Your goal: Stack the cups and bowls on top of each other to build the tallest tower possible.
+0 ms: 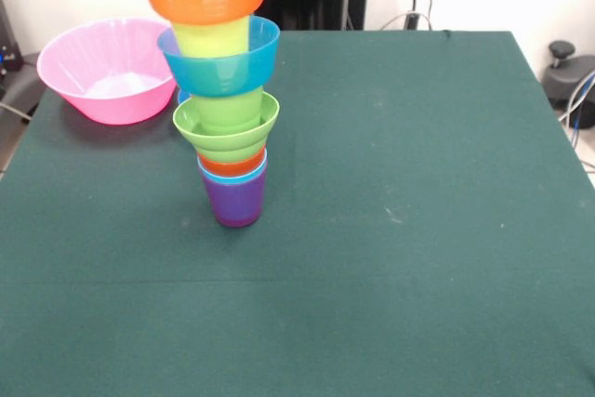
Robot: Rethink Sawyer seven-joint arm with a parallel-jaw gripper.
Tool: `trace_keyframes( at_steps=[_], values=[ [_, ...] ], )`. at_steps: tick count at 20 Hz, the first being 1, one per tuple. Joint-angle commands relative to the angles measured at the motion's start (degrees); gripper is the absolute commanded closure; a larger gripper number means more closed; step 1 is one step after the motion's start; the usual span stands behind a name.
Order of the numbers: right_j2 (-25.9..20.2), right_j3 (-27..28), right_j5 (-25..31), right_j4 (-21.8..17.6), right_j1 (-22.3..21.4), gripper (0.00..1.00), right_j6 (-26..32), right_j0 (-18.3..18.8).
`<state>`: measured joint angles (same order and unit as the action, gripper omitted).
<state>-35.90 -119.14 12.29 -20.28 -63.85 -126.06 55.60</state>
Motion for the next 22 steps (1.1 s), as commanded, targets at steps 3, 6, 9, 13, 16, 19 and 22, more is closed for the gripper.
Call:
trace_keyframes(
  at_steps=[3, 6, 9, 13, 16, 19, 22],
  values=[
    [-2.3, -3.5, -1.2, -3.3, 5.0, 1.00, 0.9, -0.9],
    [-2.2, -3.4, -1.0, -3.1, 4.9, 1.00, 0.7, -1.2],
    [-1.5, -3.2, -1.4, -3.4, 5.3, 1.00, 0.4, -1.9],
    [-1.3, -3.2, -1.3, -3.1, 4.8, 1.00, 0.1, -2.5],
    [-1.1, -3.2, -1.1, -2.9, 4.5, 1.00, -0.1, -2.9],
    [-0.9, -3.2, -0.7, -2.6, 4.1, 1.00, -0.3, -3.4],
    [-0.9, -3.1, -0.1, -2.1, 3.6, 1.00, -0.5, -3.7]
  ],
)
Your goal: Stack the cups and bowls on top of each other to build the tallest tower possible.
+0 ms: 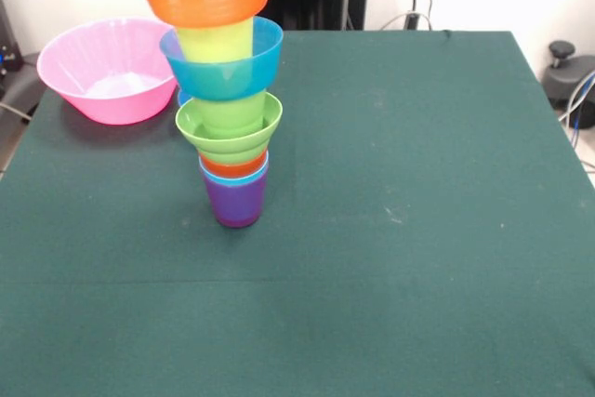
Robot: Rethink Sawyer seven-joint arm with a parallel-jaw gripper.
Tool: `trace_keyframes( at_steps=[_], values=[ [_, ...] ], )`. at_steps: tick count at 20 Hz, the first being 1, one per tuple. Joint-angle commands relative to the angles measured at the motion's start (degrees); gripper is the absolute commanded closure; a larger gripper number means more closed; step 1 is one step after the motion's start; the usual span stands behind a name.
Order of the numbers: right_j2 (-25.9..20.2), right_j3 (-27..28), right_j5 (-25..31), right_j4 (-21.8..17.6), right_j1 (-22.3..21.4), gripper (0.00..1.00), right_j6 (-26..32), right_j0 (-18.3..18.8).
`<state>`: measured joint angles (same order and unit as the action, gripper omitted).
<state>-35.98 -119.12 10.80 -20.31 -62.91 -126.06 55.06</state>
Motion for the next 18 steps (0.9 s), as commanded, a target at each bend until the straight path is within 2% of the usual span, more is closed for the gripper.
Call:
trace_keyframes(
  at_steps=[1, 8, 18],
  values=[
    [-0.8, -3.2, 1.6, -1.8, 2.3, 1.00, -0.6, -3.5],
    [0.2, -3.1, 2.9, -1.1, 0.7, 1.00, -1.3, -5.5],
    [3.2, -2.9, 0.8, -2.6, 1.8, 1.00, -2.3, -7.9]
  ],
)
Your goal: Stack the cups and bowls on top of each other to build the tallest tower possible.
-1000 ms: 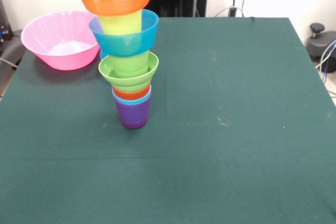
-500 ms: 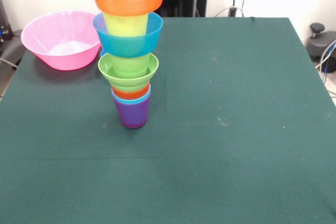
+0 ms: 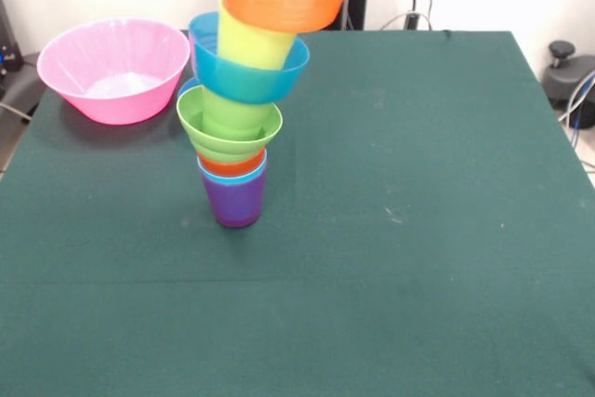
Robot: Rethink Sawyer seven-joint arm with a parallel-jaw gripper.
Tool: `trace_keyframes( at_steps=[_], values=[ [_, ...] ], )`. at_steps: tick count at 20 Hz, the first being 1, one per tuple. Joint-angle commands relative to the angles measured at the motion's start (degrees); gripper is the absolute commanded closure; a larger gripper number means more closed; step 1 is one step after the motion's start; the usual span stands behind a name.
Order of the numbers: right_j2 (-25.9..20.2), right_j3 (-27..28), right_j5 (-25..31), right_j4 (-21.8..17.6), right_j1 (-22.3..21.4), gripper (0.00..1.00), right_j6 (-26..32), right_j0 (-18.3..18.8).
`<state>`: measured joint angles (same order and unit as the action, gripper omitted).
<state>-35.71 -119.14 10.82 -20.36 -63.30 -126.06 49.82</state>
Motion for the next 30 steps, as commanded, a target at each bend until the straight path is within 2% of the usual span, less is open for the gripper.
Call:
trace_keyframes(
  at_steps=[1, 10, 18, 30],
  values=[
    [2.9, -2.8, 0.7, -2.5, 2.2, 1.00, -2.3, -2.6],
    [2.8, -2.4, 1.6, -3.1, 2.8, 1.00, -0.7, -1.3],
    [-0.2, -2.6, 2.1, -2.8, 3.7, 1.00, 1.7, 2.4],
    [-1.5, -2.6, 2.8, -2.2, 3.7, 1.00, 1.5, 3.3]
  ],
)
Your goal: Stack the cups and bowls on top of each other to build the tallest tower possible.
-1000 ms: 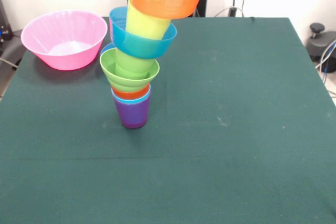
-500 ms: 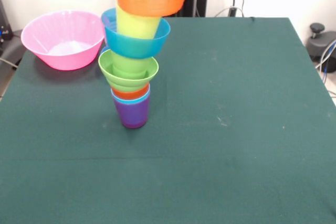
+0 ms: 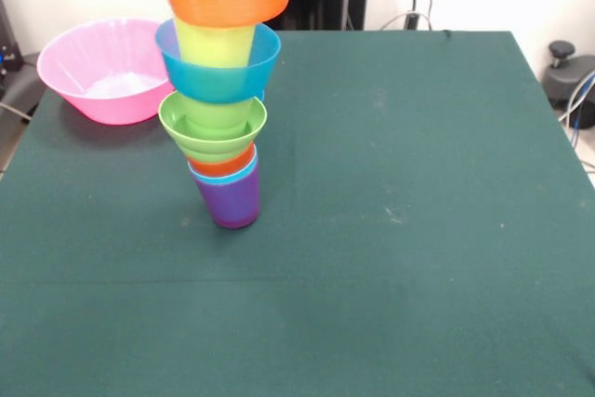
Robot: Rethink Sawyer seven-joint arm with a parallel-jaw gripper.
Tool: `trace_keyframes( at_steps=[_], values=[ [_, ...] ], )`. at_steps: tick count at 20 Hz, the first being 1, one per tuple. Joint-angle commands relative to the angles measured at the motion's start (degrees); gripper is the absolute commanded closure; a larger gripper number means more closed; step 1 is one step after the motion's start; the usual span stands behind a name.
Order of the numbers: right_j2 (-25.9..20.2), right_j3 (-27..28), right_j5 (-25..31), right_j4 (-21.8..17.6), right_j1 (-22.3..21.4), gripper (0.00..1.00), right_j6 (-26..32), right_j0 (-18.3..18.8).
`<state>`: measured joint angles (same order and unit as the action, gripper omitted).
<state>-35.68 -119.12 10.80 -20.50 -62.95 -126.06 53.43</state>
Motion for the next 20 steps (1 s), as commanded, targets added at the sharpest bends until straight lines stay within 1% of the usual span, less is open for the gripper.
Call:
trace_keyframes(
  at_steps=[1, 4, 8, 15, 20],
  values=[
    [-1.7, -2.7, 3.0, -1.9, 3.3, 1.00, 1.6, -0.2],
    [-1.7, -2.6, 2.8, -2.0, 3.4, 1.00, 1.4, -0.3],
    [-0.6, -2.6, 2.1, -2.4, 3.7, 1.00, 0.4, -1.5],
    [-0.4, -2.6, 3.0, -1.5, 3.2, 1.00, -0.2, -2.5],
    [-2.7, -3.0, 5.8, 0.8, 1.2, 1.00, 1.2, -0.9]
  ],
)
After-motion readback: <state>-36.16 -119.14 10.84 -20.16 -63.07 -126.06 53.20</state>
